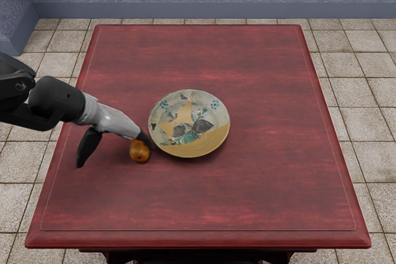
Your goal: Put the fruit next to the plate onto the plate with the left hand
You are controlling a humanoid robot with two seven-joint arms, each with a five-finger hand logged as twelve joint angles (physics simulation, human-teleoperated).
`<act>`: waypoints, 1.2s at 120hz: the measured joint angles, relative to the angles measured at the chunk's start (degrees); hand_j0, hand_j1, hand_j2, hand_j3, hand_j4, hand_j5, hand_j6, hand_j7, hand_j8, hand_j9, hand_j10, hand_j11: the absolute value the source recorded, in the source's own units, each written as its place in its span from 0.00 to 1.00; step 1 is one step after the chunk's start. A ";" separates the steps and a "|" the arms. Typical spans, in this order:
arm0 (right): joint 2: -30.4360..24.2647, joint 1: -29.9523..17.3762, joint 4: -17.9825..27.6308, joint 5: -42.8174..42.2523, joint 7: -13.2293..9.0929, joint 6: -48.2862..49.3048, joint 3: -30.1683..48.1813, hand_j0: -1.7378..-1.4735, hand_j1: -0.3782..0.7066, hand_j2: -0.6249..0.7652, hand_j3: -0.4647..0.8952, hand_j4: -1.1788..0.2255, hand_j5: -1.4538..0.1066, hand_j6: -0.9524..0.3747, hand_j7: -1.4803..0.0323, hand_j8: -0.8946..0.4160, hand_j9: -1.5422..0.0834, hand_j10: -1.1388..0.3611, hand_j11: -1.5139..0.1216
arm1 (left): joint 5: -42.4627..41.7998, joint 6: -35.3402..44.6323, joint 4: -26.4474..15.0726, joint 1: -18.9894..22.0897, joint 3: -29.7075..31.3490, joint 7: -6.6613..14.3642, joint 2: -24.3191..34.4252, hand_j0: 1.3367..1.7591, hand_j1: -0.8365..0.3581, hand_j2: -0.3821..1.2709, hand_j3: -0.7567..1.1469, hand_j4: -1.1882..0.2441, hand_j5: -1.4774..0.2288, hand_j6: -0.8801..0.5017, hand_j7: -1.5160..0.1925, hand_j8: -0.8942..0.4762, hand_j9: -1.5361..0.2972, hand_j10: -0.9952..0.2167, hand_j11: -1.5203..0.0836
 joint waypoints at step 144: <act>0.00 0.00 0.00 0.00 0.00 0.00 0.00 0.30 0.05 0.45 0.34 0.82 0.91 0.70 0.96 0.66 0.93 0.74 0.91 | 0.01 11.83 0.03 2.70 0.90 0.08 0.54 0.76 0.70 0.27 0.40 0.62 0.65 0.52 0.64 0.44 0.63 0.58 0.71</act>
